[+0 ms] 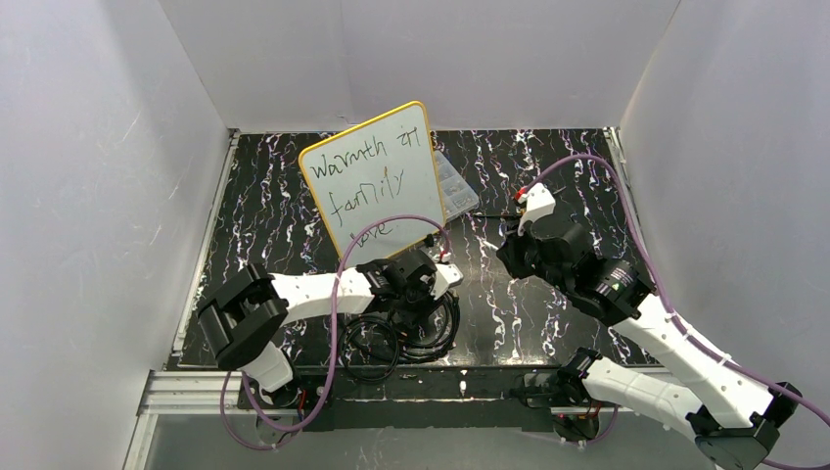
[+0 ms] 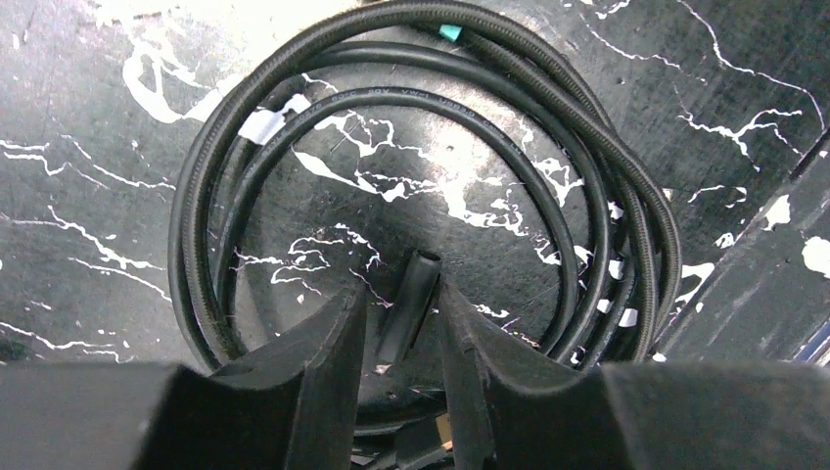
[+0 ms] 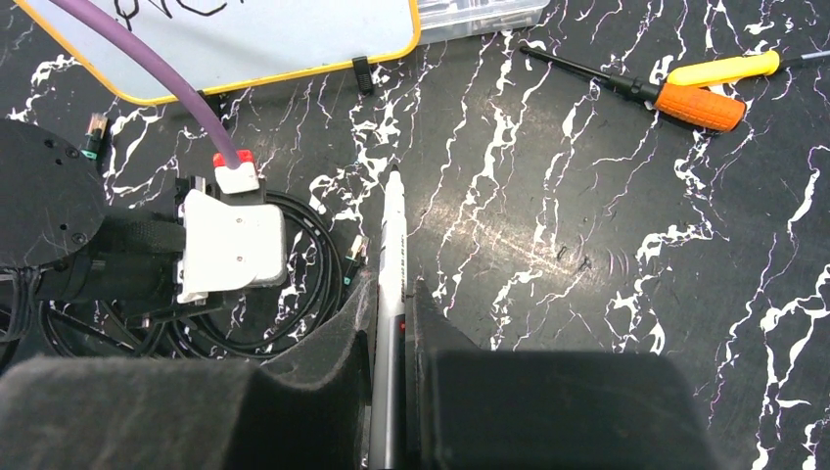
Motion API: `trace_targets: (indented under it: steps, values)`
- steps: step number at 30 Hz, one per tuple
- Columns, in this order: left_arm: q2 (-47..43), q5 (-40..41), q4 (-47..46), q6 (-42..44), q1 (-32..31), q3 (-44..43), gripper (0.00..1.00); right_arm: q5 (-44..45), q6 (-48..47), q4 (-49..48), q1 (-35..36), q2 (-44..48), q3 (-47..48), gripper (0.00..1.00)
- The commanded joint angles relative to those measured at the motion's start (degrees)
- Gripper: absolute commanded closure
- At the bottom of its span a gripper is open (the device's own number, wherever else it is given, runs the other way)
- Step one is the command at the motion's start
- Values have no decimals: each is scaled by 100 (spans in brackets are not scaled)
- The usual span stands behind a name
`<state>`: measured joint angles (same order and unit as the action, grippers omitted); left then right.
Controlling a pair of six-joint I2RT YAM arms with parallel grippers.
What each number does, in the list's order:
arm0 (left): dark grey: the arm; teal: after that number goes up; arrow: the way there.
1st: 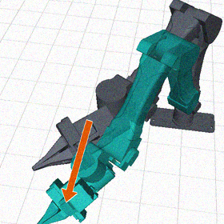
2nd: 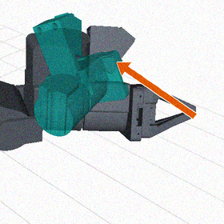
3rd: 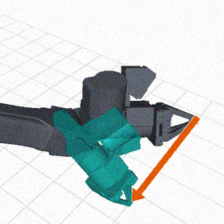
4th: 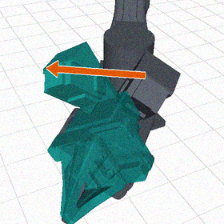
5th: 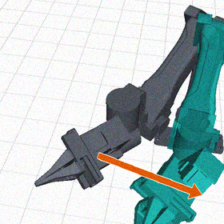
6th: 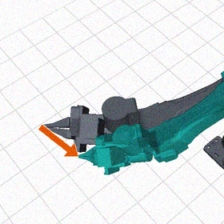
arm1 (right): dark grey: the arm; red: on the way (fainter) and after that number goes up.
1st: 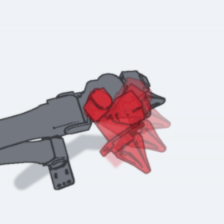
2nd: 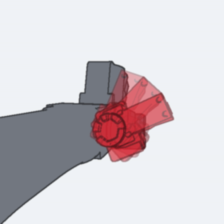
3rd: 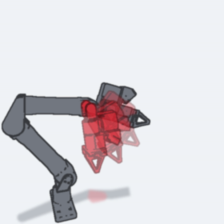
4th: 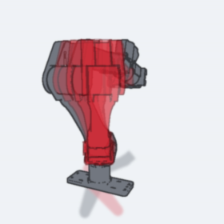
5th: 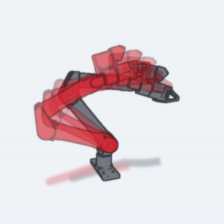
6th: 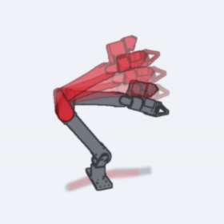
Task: Write a sentence on the whiteboard
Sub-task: Pick up the pen cap from the center of the board.
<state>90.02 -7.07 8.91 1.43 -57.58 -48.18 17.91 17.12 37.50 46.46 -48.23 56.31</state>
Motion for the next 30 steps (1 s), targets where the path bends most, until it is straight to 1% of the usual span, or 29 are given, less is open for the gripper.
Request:
trace_targets:
  steps: [1, 6, 8, 9, 11, 13, 16, 18, 20, 21, 22, 25, 27, 30]
  values:
    - [-73, 433, 234, -187, -118, 68, 66, 140, 126, -251, -14, 176, -69, 99]
    - [-303, 628, 265, -424, -170, 326, 59, 154, 160, -289, -14, 213, -103, 99]
    - [-373, 628, 356, -424, -195, 389, 58, 157, 160, -288, -14, 199, -90, 99]
    - [-384, 769, 384, -422, -212, 405, 58, 160, 160, -299, -14, 185, -94, 99]
    - [-377, 885, 427, -439, -260, 411, 59, 169, 160, -330, -14, 174, -117, 99]
    - [-338, 898, 424, -427, -295, 400, 64, 165, 160, -365, -14, 166, -141, 99]
    - [-197, 892, 424, -386, -334, 352, 66, 170, 160, -392, -14, 177, -165, 99]
    - [-141, 891, 412, -364, -378, 337, 69, 182, 160, -367, -14, 175, -165, 99]
    - [-123, 896, 387, -346, -409, 336, 82, 159, 152, -329, -14, 167, -155, 99]
    - [-142, 910, 370, -340, -426, 355, 92, 117, 143, -304, -14, 160, -135, 99]
    - [-196, 954, 355, -330, -441, 384, 99, 78, 142, -237, -14, 161, -105, 99]
    - [-588, 1246, 168, -386, -480, 582, 100, -341, 36, -160, -14, 205, -40, 99]
    - [-1095, 1321, -11, -469, -474, 761, 100, -666, -130, -3, -14, 177, 10, 99]
    - [-1895, 1241, 4, -513, -473, 804, 100, -1211, -347, 346, -14, -33, 186, 99]
